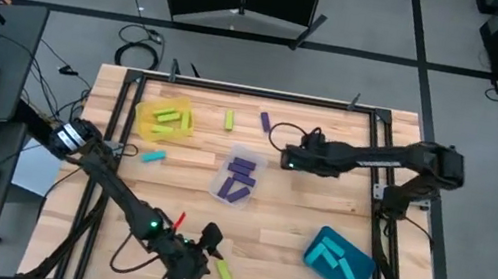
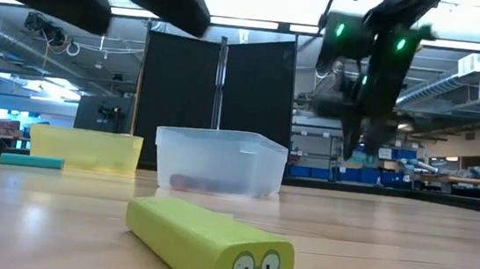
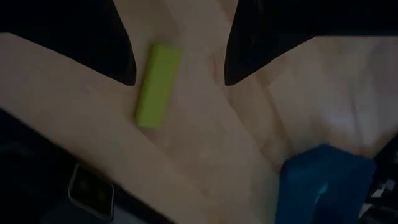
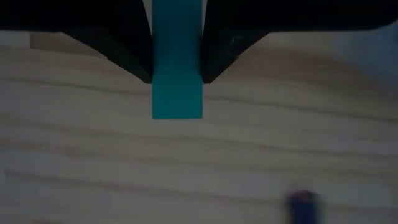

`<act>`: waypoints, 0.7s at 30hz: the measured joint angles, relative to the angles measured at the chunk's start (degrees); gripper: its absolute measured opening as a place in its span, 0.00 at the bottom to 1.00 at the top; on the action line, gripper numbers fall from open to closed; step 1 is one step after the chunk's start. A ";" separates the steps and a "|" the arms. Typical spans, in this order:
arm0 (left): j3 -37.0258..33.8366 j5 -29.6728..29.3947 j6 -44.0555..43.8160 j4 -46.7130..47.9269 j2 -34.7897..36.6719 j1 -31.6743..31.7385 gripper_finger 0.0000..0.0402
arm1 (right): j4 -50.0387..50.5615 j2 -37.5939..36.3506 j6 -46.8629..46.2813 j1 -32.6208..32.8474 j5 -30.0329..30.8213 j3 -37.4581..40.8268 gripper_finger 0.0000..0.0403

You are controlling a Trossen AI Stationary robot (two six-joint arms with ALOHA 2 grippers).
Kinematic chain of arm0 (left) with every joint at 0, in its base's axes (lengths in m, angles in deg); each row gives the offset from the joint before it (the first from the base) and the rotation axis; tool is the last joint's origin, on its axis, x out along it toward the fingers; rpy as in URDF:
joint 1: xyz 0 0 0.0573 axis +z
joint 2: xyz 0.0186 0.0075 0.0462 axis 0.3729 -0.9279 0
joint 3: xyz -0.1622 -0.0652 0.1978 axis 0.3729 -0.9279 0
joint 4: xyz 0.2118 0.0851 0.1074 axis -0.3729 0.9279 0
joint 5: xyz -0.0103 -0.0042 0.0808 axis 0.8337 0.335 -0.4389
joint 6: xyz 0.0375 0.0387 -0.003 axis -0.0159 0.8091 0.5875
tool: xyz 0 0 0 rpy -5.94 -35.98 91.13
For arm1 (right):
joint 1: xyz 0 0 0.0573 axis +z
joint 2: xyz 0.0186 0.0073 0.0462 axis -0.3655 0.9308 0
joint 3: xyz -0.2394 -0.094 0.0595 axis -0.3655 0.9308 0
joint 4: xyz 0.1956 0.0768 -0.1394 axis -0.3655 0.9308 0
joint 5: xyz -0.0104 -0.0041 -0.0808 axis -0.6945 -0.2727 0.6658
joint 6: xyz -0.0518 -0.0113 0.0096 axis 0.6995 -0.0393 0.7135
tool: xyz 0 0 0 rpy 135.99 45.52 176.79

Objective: Sort blocks
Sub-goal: Put the right blue block into the blue bin

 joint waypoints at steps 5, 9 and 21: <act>0.55 4.25 1.48 -1.34 -3.20 2.25 0.63 | 2.55 -10.49 3.82 6.55 3.14 -0.13 0.29; 2.17 5.38 2.77 -0.47 -5.88 3.08 0.63 | 5.67 -18.98 8.29 14.38 3.65 -0.22 0.29; 3.82 11.87 3.27 -1.29 -9.72 6.22 0.63 | 10.62 -25.50 5.90 45.04 -4.01 -0.24 0.29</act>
